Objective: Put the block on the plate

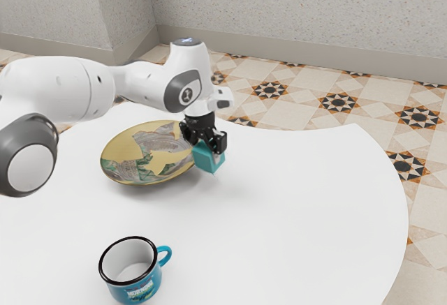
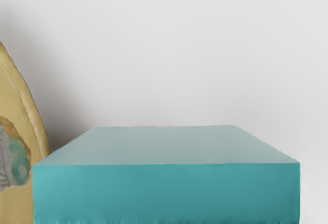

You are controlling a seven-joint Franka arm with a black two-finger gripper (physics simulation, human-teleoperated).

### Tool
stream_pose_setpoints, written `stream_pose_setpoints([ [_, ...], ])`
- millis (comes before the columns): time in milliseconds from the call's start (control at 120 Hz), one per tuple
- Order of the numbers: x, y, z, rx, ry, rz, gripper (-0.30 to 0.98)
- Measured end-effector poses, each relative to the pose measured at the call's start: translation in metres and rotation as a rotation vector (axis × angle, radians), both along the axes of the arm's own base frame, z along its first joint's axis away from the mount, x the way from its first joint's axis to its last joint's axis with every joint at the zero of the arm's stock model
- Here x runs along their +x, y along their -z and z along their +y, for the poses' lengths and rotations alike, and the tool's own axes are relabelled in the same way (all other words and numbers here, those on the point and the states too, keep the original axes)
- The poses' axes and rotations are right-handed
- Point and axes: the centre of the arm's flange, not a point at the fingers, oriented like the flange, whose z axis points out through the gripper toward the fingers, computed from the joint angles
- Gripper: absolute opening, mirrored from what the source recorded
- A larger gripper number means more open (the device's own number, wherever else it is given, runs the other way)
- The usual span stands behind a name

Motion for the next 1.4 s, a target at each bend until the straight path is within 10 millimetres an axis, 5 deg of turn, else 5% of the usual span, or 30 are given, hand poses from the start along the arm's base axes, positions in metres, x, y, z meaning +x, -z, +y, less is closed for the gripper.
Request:
stream_pose_setpoints([
  [167,0.011,-0.018,0.048,0.005,-0.033,-0.014,0.40],
  [483,0.009,-0.018,0.141,-0.001,-0.079,0.020,0.40],
  [600,0.004,-0.011,0.160,0.004,-0.071,0.046,0.40],
  [1033,-0.002,0.033,0.183,0.012,-0.020,0.126,0.41],
  [1400,-0.001,0.022,0.183,0.018,0.016,0.116,0.63],
])
